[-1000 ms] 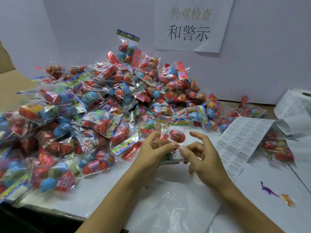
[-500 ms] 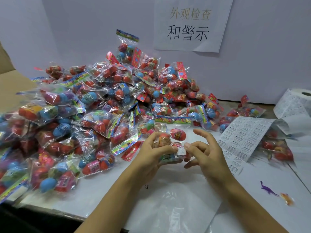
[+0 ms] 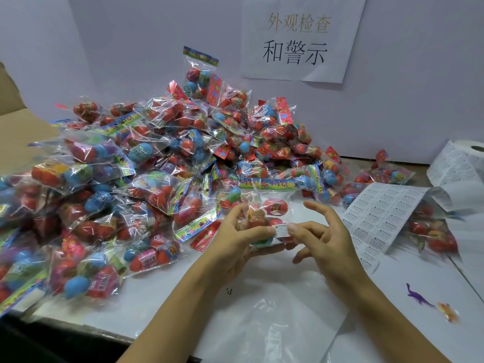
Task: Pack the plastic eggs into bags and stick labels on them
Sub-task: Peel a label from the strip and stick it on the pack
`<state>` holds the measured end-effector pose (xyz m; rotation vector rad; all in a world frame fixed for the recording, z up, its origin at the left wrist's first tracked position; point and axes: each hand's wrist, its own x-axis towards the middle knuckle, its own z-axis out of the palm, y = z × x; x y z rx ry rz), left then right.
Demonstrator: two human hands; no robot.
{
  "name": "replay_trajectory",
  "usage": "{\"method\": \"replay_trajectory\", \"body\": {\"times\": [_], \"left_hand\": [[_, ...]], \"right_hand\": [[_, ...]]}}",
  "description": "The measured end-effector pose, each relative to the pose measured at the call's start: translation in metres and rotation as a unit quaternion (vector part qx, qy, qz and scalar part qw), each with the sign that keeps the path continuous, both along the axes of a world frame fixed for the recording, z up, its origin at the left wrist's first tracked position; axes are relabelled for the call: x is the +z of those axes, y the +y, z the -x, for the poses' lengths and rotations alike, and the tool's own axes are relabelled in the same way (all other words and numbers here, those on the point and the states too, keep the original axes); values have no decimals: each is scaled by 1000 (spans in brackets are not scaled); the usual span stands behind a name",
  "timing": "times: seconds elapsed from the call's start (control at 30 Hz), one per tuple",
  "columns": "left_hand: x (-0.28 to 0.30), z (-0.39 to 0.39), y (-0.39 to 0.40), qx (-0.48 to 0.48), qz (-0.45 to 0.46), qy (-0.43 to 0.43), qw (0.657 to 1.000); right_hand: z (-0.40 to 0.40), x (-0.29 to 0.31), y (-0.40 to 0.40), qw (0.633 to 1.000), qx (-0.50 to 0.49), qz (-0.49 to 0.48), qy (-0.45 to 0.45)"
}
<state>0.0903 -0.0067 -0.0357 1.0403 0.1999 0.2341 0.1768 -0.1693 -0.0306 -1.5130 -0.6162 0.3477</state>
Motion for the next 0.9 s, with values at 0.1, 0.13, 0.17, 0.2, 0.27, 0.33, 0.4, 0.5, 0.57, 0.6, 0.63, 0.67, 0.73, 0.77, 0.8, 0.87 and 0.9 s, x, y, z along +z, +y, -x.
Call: {"method": "replay_trajectory", "body": {"times": [0.1,0.13,0.17,0.2,0.27,0.33,0.4,0.5,0.57,0.6,0.63,0.67,0.73,0.77,0.8,0.87,0.9], "left_hand": [[-1,0,1,-4,-11,-1,1000],[-2,0,1,-4,-10,2,1000],[-2,0,1,-3,-8,4,1000],[-2,0,1,-4,-6,4,1000],[-2,0,1,-6,-12,0,1000],[-2,0,1,-9,-21,-5,1000],[-3,0,1,-10,-24,-7,1000],[-3,0,2,-6,-16,0,1000],[-3,0,1,-5,-14,4,1000],[-2,0,1,-4,-14,6,1000],[-2,0,0,-3,-17,7,1000],[-2,0,-1,1,-23,10,1000],[-3,-1,-3,12,-39,17,999],[-4,-1,-3,17,-44,20,999],[-4,-1,-2,21,-47,24,998],[-5,-1,-2,26,-51,32,998],[-6,-2,-2,29,-49,35,998]], "right_hand": [[-1,-1,0,1000,-6,-1,-4],[-1,-1,-1,1000,-9,-3,-4],[0,-1,-1,1000,-10,-3,-4],[0,-1,-1,1000,-10,-3,-6],[1,1,-1,1000,0,2,-13],[2,2,-1,1000,11,10,-15],[1,1,-1,1000,8,15,-18],[-1,-2,-2,1000,-2,11,-29],[-1,-2,-2,999,-6,13,-31],[-1,-1,-2,999,-8,12,-28],[0,-1,-2,1000,-10,12,-26],[1,0,-1,999,-10,16,-26],[2,-1,0,999,-13,28,-31],[3,-2,1,999,-15,31,-33],[2,-3,2,999,-16,32,-33],[0,-5,2,999,-19,33,-37],[-1,-6,1,998,-22,34,-39]]}}
